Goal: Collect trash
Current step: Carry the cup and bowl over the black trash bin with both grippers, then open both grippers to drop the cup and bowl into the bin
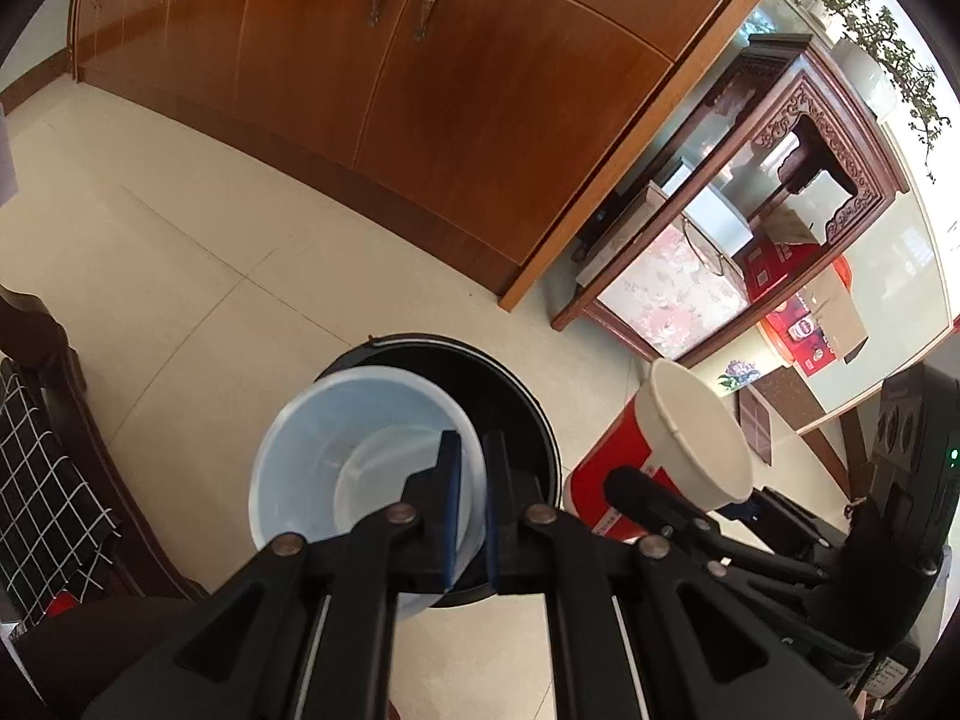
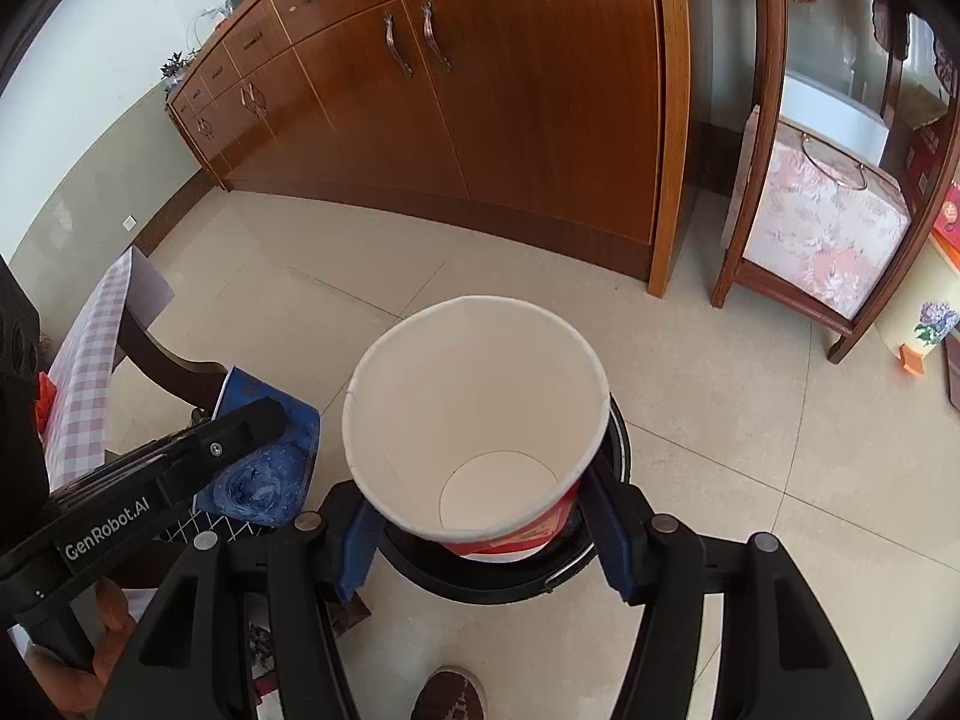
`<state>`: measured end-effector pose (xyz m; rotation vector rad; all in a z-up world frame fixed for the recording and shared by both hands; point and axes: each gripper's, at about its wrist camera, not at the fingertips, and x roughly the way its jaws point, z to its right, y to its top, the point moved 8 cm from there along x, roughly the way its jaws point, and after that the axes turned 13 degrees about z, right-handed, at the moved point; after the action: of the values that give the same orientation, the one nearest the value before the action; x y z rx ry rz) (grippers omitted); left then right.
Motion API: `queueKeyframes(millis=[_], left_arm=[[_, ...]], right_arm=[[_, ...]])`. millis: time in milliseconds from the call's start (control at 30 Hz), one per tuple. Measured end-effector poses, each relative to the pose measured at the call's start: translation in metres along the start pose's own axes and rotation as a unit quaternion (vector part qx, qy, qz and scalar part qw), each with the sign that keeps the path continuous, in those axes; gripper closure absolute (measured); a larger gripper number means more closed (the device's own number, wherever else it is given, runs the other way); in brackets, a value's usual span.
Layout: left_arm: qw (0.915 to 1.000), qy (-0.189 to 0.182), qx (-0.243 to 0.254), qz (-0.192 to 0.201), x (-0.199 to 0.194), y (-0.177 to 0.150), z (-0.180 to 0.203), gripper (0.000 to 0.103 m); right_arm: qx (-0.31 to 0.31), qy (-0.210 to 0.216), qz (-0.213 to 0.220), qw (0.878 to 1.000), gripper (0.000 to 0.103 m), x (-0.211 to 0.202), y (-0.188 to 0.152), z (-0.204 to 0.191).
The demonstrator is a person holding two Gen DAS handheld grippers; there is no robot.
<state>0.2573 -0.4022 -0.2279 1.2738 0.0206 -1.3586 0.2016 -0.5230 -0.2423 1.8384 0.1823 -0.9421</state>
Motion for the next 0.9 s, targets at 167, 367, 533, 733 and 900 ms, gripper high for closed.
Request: queueKeyframes(millis=[167, 367, 533, 733, 900], left_arm=[[0.9998, 0.005, -0.001, -0.019, 0.017, -0.009, -0.005, 0.095], [0.9994, 0.013, -0.015, -0.028, 0.037, -0.013, -0.017, 0.083], [0.9992, 0.005, -0.026, -0.029, 0.044, -0.01, -0.021, 0.047], [0.9995, 0.031, -0.012, 0.0, 0.019, 0.008, -0.025, 0.047], [0.9976, 0.058, 0.009, 0.037, -0.028, 0.028, -0.025, 0.047]], right_arm=[[0.001, -0.004, -0.026, 1.0, 0.041, 0.027, -0.01, 0.006], [0.001, -0.005, -0.045, 0.999, 0.035, 0.05, -0.015, 0.01], [0.006, -0.023, -0.042, 0.999, 0.029, 0.053, -0.012, 0.018], [0.007, -0.035, -0.025, 0.999, 0.029, 0.038, -0.005, 0.02], [0.005, -0.022, 0.012, 1.0, 0.029, 0.001, 0.012, 0.004]])
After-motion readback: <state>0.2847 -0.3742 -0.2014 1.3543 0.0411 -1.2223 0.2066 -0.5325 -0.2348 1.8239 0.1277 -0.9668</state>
